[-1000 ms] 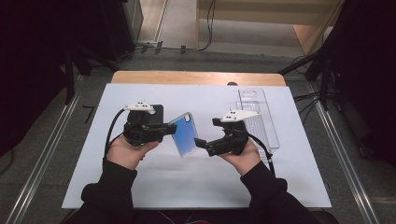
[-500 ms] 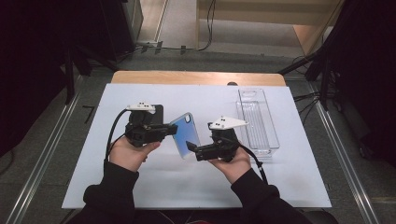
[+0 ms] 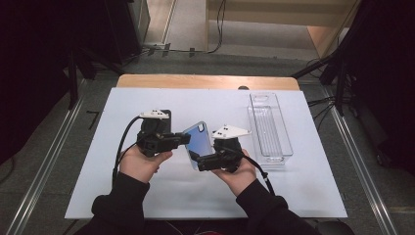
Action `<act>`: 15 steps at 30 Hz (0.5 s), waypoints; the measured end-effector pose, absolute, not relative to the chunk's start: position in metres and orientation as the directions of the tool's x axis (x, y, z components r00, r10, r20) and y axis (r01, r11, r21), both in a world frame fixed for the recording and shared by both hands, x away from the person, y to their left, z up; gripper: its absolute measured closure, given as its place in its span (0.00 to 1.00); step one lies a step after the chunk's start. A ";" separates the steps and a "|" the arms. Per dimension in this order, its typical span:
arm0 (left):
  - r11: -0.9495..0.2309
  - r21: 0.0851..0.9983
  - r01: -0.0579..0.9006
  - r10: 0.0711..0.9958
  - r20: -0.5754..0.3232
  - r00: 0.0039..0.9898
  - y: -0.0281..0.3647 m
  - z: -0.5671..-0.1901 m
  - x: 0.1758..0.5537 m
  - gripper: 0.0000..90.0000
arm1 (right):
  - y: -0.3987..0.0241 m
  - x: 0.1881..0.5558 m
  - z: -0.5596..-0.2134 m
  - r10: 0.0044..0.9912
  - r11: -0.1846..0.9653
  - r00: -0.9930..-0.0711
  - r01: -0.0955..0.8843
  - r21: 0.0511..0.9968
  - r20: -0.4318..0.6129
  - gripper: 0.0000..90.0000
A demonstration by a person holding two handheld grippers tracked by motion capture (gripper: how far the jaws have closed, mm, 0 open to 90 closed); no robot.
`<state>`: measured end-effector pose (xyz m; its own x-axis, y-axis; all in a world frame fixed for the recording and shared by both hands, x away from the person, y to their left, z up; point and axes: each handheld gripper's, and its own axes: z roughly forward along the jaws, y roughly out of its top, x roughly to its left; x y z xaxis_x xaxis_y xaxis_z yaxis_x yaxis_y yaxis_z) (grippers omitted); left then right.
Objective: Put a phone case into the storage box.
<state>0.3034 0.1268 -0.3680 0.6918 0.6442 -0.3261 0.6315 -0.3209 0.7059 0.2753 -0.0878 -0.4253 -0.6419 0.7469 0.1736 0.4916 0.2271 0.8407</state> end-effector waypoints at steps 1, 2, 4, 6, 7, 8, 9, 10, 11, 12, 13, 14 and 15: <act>-0.322 0.706 0.631 0.643 -0.325 0.693 0.126 -0.368 0.303 0.90 | -0.087 0.276 -0.426 0.746 0.226 -0.642 0.492 0.841 0.176 0.00; -0.325 0.704 0.631 0.644 -0.325 0.693 0.125 -0.368 0.303 0.90 | -0.087 0.276 -0.426 0.748 0.224 -0.640 0.493 0.841 0.176 0.00; -0.327 0.703 0.631 0.641 -0.326 0.695 0.124 -0.369 0.302 0.90 | -0.086 0.276 -0.426 0.750 0.222 -0.638 0.494 0.841 0.177 0.00; -0.318 0.700 0.640 0.637 -0.342 0.691 0.123 -0.370 0.302 0.90 | -0.085 0.276 -0.426 0.754 0.214 -0.631 0.499 0.840 0.183 0.00; -0.314 0.698 0.644 0.635 -0.349 0.689 0.122 -0.370 0.302 0.90 | -0.085 0.277 -0.426 0.754 0.214 -0.630 0.501 0.838 0.184 0.00; -0.314 0.693 0.649 0.634 -0.357 0.687 0.122 -0.371 0.302 0.90 | -0.084 0.277 -0.427 0.754 0.214 -0.630 0.503 0.838 0.185 0.00; -0.312 0.690 0.652 0.633 -0.361 0.685 0.122 -0.372 0.302 0.90 | -0.083 0.277 -0.427 0.755 0.215 -0.629 0.504 0.837 0.185 0.00; -0.312 0.689 0.654 0.634 -0.362 0.683 0.121 -0.372 0.301 0.90 | -0.082 0.277 -0.428 0.757 0.218 -0.628 0.505 0.835 0.182 0.00; -0.312 0.689 0.653 0.633 -0.362 0.684 0.120 -0.372 0.301 0.90 | -0.081 0.277 -0.428 0.759 0.218 -0.625 0.507 0.834 0.182 0.00; -0.313 0.690 0.653 0.633 -0.361 0.685 0.120 -0.372 0.301 0.90 | -0.081 0.277 -0.429 0.760 0.223 -0.625 0.507 0.832 0.178 0.00; -0.315 0.690 0.652 0.630 -0.361 0.687 0.119 -0.372 0.301 0.90 | -0.080 0.278 -0.429 0.763 0.224 -0.621 0.512 0.830 0.177 0.00; -0.313 0.691 0.652 0.630 -0.363 0.687 0.119 -0.372 0.300 0.90 | -0.080 0.278 -0.430 0.766 0.222 -0.618 0.511 0.830 0.176 0.01; -0.312 0.691 0.652 0.629 -0.364 0.687 0.118 -0.372 0.300 0.90 | -0.080 0.278 -0.429 0.773 0.218 -0.610 0.511 0.832 0.172 0.05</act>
<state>0.2996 0.1181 -0.3718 0.6867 0.6295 -0.3637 0.6522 -0.3124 0.6907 0.2776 -0.0802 -0.4295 -0.6103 0.7733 0.1719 0.5105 0.2180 0.8318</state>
